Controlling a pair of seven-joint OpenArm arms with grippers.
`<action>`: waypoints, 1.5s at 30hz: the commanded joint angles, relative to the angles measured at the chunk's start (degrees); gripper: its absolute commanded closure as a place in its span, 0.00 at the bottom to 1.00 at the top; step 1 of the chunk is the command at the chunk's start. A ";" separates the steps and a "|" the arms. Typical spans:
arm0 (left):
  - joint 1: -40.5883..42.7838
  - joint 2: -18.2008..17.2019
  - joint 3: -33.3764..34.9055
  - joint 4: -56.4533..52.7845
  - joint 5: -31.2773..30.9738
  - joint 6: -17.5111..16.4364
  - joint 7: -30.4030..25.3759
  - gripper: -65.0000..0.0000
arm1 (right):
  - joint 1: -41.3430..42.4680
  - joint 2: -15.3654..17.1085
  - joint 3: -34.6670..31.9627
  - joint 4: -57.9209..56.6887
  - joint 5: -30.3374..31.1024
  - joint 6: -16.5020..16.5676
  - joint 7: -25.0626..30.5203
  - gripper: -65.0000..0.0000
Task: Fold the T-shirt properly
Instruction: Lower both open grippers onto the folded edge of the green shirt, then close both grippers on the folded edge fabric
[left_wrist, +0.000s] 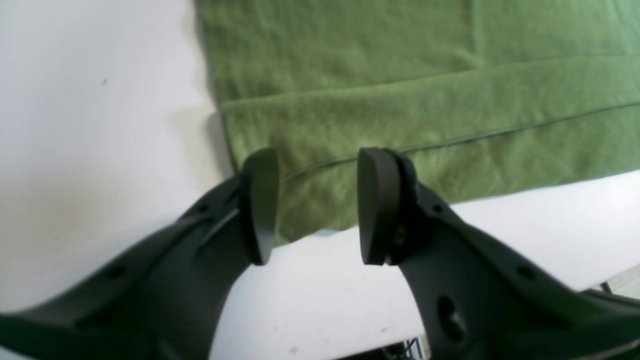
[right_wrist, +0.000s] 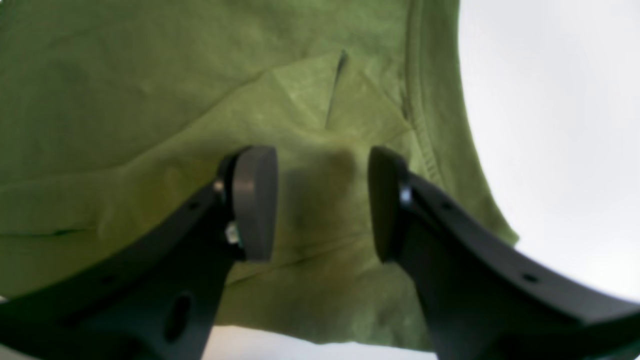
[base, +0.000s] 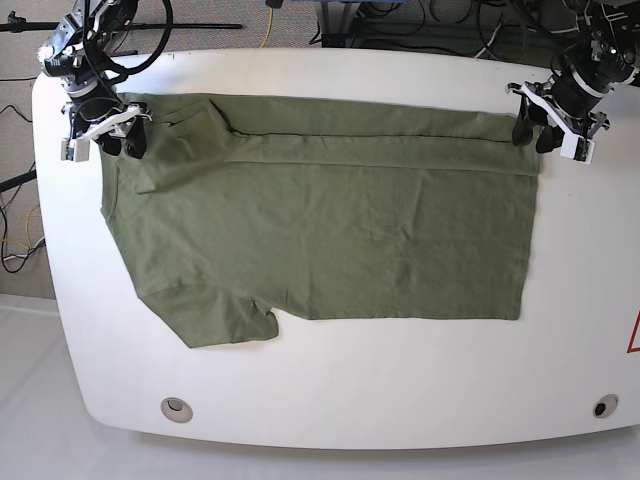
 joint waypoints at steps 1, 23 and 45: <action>0.36 -0.87 -0.29 0.56 -0.99 -0.19 -1.51 0.63 | -0.01 0.79 -0.03 0.63 1.35 0.34 1.15 0.57; 0.74 -0.75 -0.14 0.38 -0.99 -0.20 -3.74 0.67 | -0.22 0.62 0.22 1.00 0.88 0.34 0.94 0.58; 0.73 -0.15 -0.62 0.70 -0.79 0.11 -3.23 0.62 | 0.03 0.39 0.14 1.49 0.00 0.34 1.70 0.56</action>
